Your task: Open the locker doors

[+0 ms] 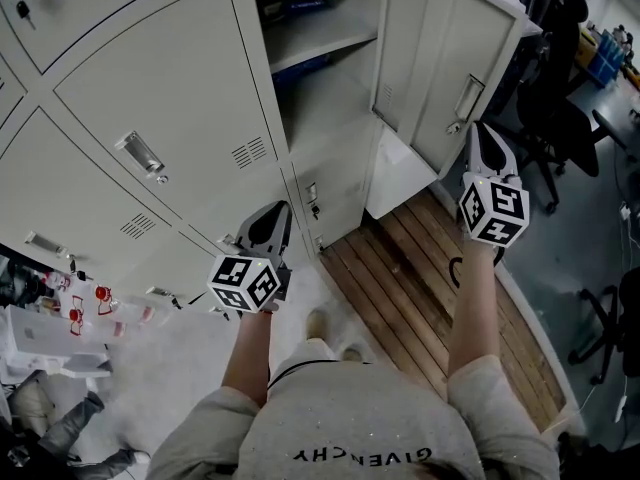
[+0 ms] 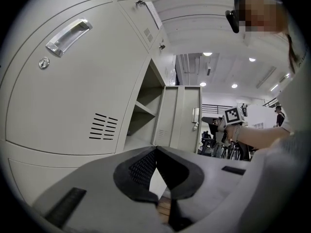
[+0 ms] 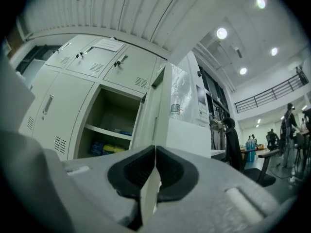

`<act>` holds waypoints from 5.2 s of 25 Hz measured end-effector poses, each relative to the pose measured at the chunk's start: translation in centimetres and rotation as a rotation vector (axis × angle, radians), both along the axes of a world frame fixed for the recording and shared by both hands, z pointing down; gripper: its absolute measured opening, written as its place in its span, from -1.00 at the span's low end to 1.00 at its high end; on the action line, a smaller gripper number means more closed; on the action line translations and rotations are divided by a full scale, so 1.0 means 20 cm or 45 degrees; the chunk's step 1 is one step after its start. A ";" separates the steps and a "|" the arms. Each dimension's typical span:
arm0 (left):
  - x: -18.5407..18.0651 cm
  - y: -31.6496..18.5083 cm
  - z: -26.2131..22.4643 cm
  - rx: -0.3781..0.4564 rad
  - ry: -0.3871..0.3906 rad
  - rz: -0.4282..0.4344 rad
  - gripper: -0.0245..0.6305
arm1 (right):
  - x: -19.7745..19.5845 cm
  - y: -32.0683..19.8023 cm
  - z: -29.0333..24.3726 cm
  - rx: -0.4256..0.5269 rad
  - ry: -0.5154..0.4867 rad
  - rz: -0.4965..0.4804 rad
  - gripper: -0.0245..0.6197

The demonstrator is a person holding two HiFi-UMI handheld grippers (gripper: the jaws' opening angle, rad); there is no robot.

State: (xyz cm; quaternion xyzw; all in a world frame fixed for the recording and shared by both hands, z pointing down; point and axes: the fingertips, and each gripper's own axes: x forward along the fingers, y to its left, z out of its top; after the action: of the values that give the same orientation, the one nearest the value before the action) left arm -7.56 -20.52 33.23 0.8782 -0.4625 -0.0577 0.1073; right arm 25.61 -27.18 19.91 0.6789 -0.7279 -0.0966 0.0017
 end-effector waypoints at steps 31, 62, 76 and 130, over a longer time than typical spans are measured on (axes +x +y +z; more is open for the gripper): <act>-0.11 -0.13 0.08 -0.049 -0.009 -0.032 -0.93 | 0.25 -0.20 0.01 0.021 0.030 0.237 -0.92; -0.20 -0.25 0.59 -0.147 -0.061 -0.115 -0.93 | -0.76 -0.18 0.90 -0.167 0.011 -0.459 -0.92; -0.15 -0.40 1.23 -0.308 -0.029 -0.043 -0.93 | -1.34 -0.25 1.82 -0.633 -0.121 -0.912 -0.77; 0.07 -0.24 1.64 -0.421 0.064 -0.032 -0.93 | -1.04 -0.05 2.24 -0.604 -0.044 -0.748 -0.34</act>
State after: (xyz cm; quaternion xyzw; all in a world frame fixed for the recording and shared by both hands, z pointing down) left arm -6.10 -25.26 65.95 0.8410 -0.4739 -0.0040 0.2611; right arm 4.77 -28.27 64.63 0.4235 -0.8936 0.0897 0.1187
